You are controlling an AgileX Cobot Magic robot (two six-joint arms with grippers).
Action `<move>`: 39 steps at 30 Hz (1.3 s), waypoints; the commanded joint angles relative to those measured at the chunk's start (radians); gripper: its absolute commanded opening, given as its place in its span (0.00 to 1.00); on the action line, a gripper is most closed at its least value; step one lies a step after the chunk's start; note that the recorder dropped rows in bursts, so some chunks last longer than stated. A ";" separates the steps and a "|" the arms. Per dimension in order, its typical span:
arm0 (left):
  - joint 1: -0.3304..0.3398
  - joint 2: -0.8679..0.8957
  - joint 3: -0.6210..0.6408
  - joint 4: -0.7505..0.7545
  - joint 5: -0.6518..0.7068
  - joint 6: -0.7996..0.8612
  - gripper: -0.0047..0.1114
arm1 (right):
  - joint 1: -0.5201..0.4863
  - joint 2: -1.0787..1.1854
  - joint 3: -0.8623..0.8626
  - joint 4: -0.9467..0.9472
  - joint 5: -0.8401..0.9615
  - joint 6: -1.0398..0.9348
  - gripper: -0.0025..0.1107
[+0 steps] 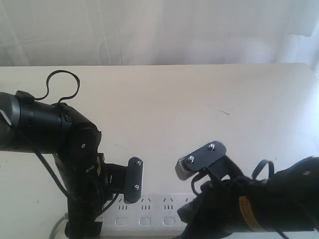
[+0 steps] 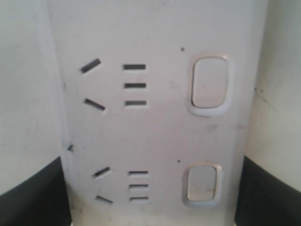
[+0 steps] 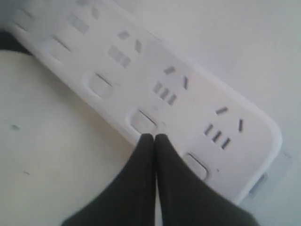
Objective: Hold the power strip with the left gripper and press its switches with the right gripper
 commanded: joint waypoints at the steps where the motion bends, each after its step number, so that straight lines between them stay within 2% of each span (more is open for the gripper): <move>1: 0.001 0.036 0.026 0.027 -0.036 -0.008 0.04 | -0.001 -0.270 -0.006 -0.015 0.071 -0.016 0.02; 4: 0.001 0.036 0.026 0.035 -0.049 -0.008 0.04 | -0.001 -0.435 -0.006 -0.015 0.201 -0.016 0.02; 10: 0.001 0.036 0.026 0.061 -0.096 -0.008 0.04 | -0.001 -0.601 -0.006 -0.015 0.363 -0.016 0.02; 12: 0.001 0.036 0.026 0.061 -0.097 -0.011 0.09 | -0.001 -0.616 -0.006 -0.015 0.395 -0.016 0.02; 14: 0.001 0.036 0.026 0.061 -0.098 -0.011 0.22 | -0.001 -0.625 -0.006 -0.015 0.412 -0.038 0.02; 15: 0.001 0.035 0.026 0.061 -0.098 -0.011 0.32 | -0.001 -0.625 -0.006 -0.015 0.412 -0.042 0.02; 19: 0.001 0.024 0.026 0.070 -0.132 -0.095 0.86 | -0.001 -0.625 -0.006 -0.015 0.410 -0.039 0.02; 20: 0.001 0.017 0.024 0.086 -0.134 -0.123 0.95 | -0.001 -0.625 -0.006 -0.015 0.410 -0.039 0.02; 29: -0.001 -0.133 -0.071 0.128 0.039 -0.147 0.89 | -0.001 -0.625 -0.006 -0.015 0.565 -0.051 0.02; 39: -0.001 -0.393 -0.200 0.112 0.103 -0.164 0.88 | -0.001 -0.625 -0.006 -0.015 0.767 -0.051 0.02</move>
